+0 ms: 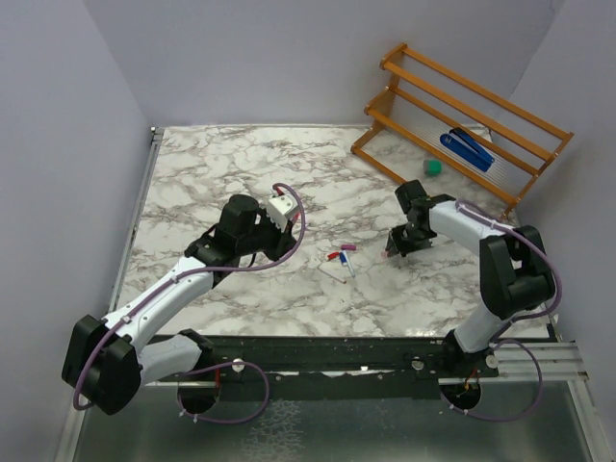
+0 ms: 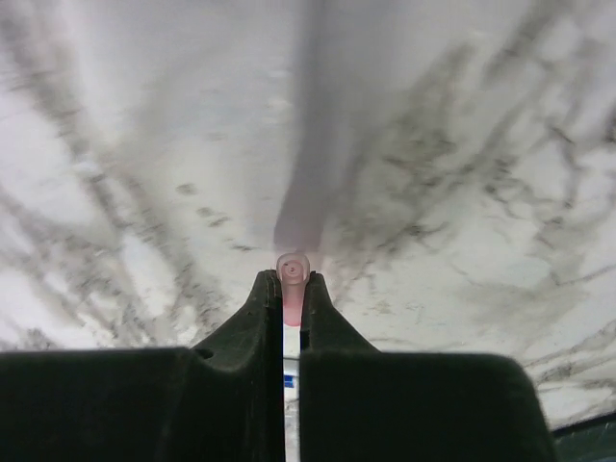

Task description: Insert the pens into the pen caps

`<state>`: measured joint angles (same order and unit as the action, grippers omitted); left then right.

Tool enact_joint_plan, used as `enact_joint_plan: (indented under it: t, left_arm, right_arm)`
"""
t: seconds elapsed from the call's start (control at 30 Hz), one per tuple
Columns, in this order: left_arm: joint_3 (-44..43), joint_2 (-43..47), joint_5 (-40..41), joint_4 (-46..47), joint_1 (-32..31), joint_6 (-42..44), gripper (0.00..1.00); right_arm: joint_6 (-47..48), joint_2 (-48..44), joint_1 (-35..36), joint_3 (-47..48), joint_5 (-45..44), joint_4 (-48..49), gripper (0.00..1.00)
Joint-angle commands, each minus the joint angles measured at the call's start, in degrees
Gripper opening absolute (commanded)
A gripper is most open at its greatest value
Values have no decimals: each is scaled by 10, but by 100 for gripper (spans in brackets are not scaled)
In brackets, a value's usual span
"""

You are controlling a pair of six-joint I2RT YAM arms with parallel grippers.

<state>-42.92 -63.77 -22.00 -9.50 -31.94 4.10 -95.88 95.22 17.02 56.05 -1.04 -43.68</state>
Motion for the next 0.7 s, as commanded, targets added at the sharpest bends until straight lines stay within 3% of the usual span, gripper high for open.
enact_joint_plan:
  t: [0.0,0.17,0.33,0.47,0.67]
  left_arm:
    - [-3,15,-31,3,2,-8,0]
    - [-10,4,-55,9,5,-24,0]
    - [-26,-28,-99,22,13,-61,0]
    - [-21,-40,-154,64,22,-100,0]
    - [4,-48,-245,138,26,-169,0]
  right_arm:
    - [188,-21,22,75,-106,29,0]
    - [408,-77,83,109,-131,191,0]
    - [564,-157,94,24,-28,397,0]
    - [623,-215,96,-59,58,575,0]
    - [651,-205,114,-57,136,674,0]
